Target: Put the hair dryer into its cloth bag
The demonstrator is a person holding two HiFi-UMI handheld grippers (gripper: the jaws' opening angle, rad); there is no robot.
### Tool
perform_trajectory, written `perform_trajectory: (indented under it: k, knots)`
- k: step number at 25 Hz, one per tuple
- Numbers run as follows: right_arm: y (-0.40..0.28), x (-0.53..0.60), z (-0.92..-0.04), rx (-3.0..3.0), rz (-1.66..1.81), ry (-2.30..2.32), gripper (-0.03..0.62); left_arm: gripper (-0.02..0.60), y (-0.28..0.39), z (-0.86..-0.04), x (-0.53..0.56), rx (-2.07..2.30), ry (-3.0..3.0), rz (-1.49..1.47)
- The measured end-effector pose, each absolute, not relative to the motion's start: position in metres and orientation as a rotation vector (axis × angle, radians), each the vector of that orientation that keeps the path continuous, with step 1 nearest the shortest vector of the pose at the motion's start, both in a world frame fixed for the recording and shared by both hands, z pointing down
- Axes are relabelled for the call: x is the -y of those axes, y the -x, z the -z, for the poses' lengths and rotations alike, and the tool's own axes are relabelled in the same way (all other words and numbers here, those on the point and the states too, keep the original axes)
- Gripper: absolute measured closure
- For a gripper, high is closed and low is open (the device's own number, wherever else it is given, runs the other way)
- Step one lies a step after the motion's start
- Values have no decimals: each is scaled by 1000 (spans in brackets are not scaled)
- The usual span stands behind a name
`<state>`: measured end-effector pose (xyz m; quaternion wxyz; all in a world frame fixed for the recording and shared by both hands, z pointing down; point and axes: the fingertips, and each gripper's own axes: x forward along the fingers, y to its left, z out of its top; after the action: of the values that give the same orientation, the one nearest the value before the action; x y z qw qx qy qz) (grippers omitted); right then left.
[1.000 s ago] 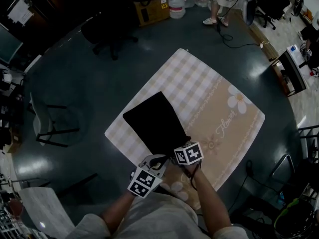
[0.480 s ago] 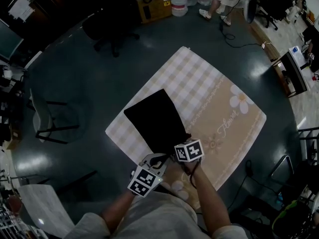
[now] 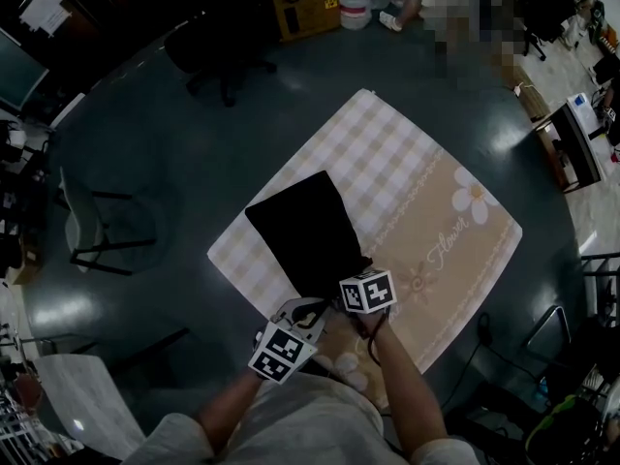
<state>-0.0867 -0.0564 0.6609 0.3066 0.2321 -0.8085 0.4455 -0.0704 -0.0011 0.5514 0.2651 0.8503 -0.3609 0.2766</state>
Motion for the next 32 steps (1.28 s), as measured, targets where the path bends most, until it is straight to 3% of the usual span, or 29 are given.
perform_trajectory:
  k: [32]
  knots:
    - [55, 32, -645, 2209, -986, -786, 342, 563, 85, -570, -5, 1102, -2227, -716]
